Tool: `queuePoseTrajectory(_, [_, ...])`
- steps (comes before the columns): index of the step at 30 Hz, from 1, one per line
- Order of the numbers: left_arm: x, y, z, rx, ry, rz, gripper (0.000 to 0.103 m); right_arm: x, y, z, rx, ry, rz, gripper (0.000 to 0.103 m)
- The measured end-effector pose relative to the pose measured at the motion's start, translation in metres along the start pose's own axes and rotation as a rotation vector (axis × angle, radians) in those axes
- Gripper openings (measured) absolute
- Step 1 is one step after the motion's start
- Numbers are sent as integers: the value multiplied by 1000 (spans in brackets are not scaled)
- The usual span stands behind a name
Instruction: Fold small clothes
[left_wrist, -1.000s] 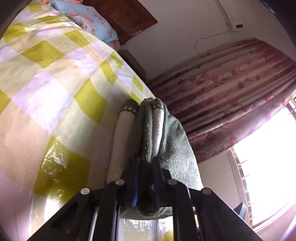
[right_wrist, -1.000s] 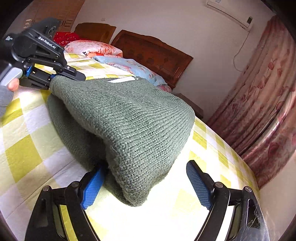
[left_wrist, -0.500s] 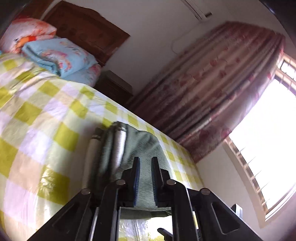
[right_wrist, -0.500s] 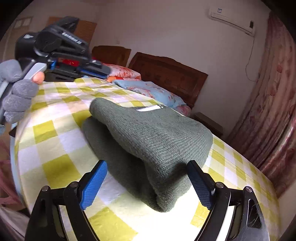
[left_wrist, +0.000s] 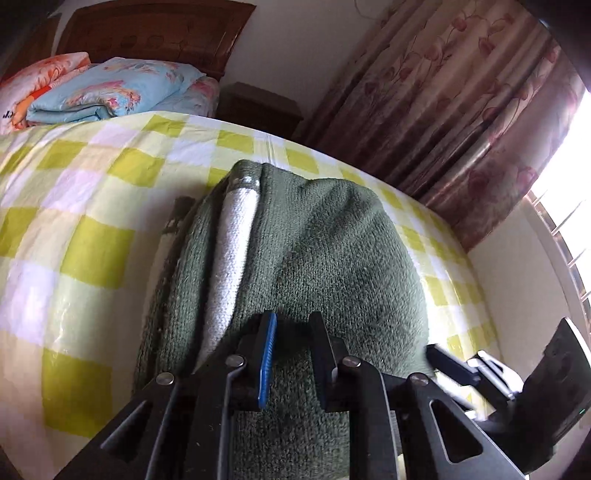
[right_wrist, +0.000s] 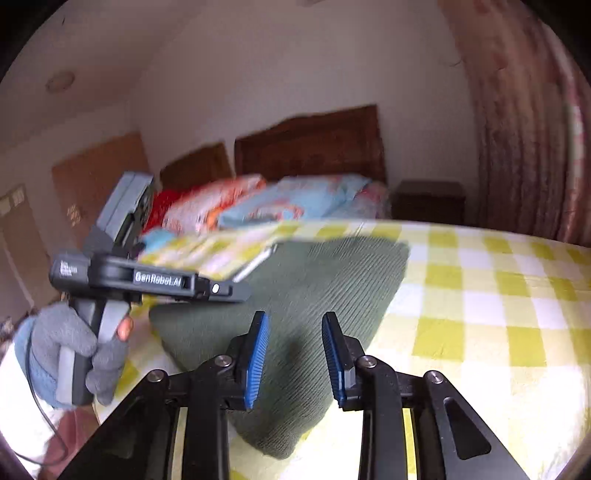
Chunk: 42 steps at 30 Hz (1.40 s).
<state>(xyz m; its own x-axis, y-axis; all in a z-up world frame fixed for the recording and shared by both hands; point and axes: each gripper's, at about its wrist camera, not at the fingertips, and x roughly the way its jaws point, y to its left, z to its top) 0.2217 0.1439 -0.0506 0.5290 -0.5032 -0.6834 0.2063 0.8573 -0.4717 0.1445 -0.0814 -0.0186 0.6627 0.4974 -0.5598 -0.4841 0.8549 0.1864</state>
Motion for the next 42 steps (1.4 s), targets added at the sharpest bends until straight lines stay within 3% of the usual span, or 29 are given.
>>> queuePoseTrajectory(1, [-3,6,-5,-9,-16,-17,17,17,13,-9,-75,49,-49,17])
queuePoseTrajectory(2, [-6,10,-9,-28,-20,-29,15,21,26,-16,-161,8,-106,18])
queuePoseTrajectory(3, [-8,13,-10,-41,-19,-36,13,22,32,-17,-194,23,-135,19])
queuePoseTrajectory(6, [-11,12,-14,-33,-18,-29,12,19,28,-8,-199,95,-124,19])
queuePoseTrajectory(7, [-12,10,-17,-24,-22,-21,12,14,25,-5,-196,92,-126,4])
queuePoseTrajectory(10, [-15,7,-21,-17,-40,-4,12,-5,26,6,-182,-4,-151,11])
queuePoseTrajectory(11, [-15,7,-21,-22,-45,-4,12,-9,31,7,-201,-33,-145,17])
queuePoseTrajectory(12, [-16,7,-22,-22,-50,-4,12,-6,36,6,-228,-37,-144,32])
queuePoseTrajectory(13, [-17,7,-22,-19,-53,0,12,3,42,3,-259,-10,-150,85])
queuePoseTrajectory(14, [-18,7,-23,-19,-53,6,12,19,50,-1,-296,48,-144,103])
queuePoseTrajectory(15, [-19,7,-23,-19,-53,8,12,36,58,-13,-357,113,-162,103])
queuePoseTrajectory(16, [-20,7,-23,-19,-51,6,12,36,70,-22,-458,77,-210,103])
queuePoseTrajectory(17, [-22,6,-24,-14,-51,12,12,35,76,-23,-491,96,-232,103])
queuePoseTrajectory(20, [-23,4,-23,-10,-53,27,12,19,67,1,-388,68,-174,103])
queuePoseTrajectory(23, [-29,-2,-19,-24,-89,55,12,16,66,15,-387,5,-201,103])
queuePoseTrajectory(25, [-34,-10,-7,-11,-118,105,13,40,69,7,-408,124,-132,103])
queuePoseTrajectory(26, [-36,-15,1,4,-115,115,13,47,73,-3,-441,138,-125,103])
queuePoseTrajectory(29, [-30,-32,34,48,-92,68,17,43,69,-7,-406,95,-93,103])
queuePoseTrajectory(31, [-15,-46,57,106,-61,94,20,39,60,-5,-357,77,-55,103])
queuePoseTrajectory(34, [21,-56,80,144,15,55,20,39,64,-9,-399,74,-75,103])
queuePoseTrajectory(38, [57,-17,74,30,-19,156,20,38,64,-10,-402,72,-70,103])
queuePoseTrajectory(39, [58,0,67,-31,-50,112,7,38,63,-11,-407,71,-67,103])
queuePoseTrajectory(40, [52,16,61,-105,-97,59,2,38,64,-12,-419,73,-60,103])
queuePoseTrajectory(42, [35,27,52,-170,-182,33,2,37,66,-15,-457,77,-54,103])
